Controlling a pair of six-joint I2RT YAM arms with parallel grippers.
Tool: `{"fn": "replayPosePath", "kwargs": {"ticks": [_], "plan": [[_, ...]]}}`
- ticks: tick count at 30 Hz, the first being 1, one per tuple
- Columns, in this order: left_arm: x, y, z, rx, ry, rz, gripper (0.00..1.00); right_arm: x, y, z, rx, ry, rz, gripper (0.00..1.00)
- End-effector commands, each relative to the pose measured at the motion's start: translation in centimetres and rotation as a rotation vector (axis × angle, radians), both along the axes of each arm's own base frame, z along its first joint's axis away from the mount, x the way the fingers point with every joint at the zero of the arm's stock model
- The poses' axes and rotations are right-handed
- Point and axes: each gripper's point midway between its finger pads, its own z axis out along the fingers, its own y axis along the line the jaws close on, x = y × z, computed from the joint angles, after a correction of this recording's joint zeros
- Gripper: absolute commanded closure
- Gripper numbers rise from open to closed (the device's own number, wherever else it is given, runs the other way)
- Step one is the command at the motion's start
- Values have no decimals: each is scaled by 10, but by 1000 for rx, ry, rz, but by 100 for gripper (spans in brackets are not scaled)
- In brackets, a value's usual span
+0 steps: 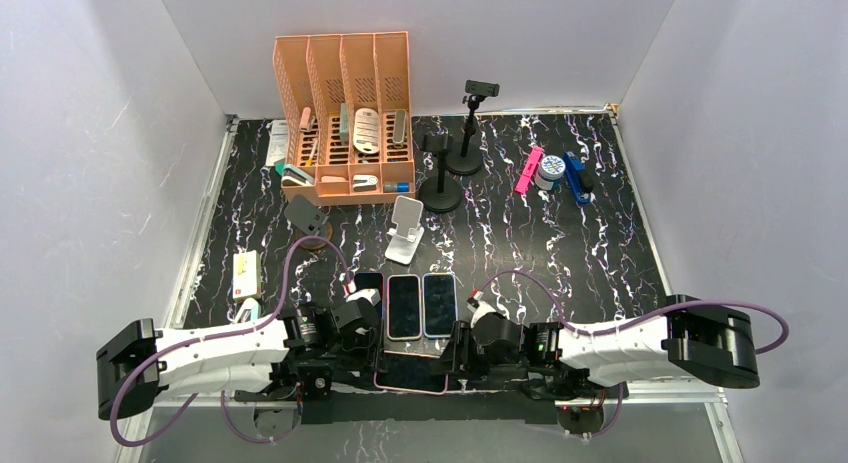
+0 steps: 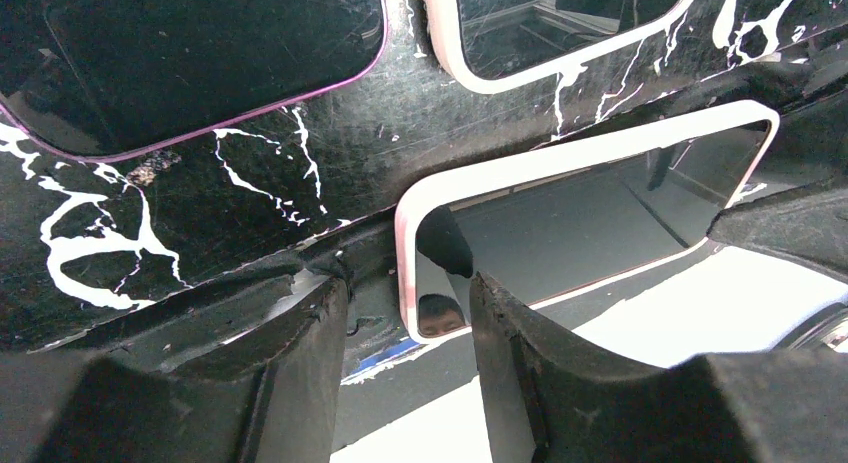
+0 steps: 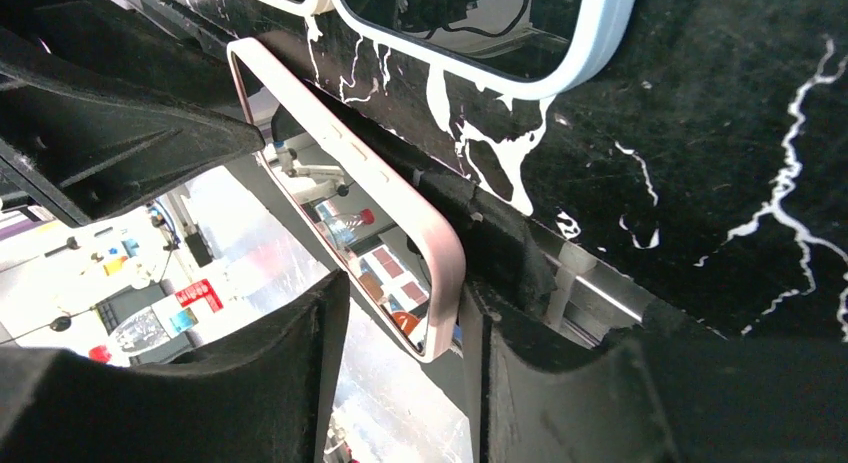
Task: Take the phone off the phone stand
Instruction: Pick up the phone at the center of the board.
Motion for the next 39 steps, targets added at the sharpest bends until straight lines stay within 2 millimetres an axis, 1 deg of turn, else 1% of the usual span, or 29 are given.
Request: {"fn": "replayPosePath", "kwargs": {"ticks": [1,4,6,9,11,13,14,17,18,21,24,26,29,31,34,39], "plan": [[-9,-75,11,-435,24,-17,75,-4,2,-1,34,4,21,51],[-9,-75,11,-434,25,-18,77,-3,7,5,59,-18,35,58],[-9,-75,10,-431,25,-19,78,-7,10,9,73,-17,69,62],[-10,-75,10,-431,24,-21,79,-8,16,13,92,-36,96,69],[-10,-75,10,-431,24,-23,80,-8,19,16,107,-51,110,71],[-10,-75,10,-432,24,-23,80,-8,22,21,129,-68,122,75],[-10,-75,10,-432,24,-23,80,-8,23,23,141,-77,129,79],[-11,-75,11,-437,24,-23,80,-9,28,36,202,-108,155,96],[-11,-75,12,-439,22,-22,80,-10,29,41,225,-124,166,99],[-9,-76,17,-452,12,-25,80,-10,33,61,302,-179,198,99],[-6,-80,31,-473,-20,-36,79,-10,35,80,358,-220,216,99],[-1,-85,47,-500,-53,-41,77,-9,36,92,391,-245,216,99],[7,-89,69,-534,-111,-39,75,-9,34,106,435,-263,209,99],[9,-91,80,-552,-131,-40,75,-9,33,112,463,-269,210,99],[9,-93,83,-571,-123,-34,74,-11,34,115,487,-263,212,99],[5,-100,78,-614,-88,-29,74,-13,43,114,498,-247,225,99]]}}
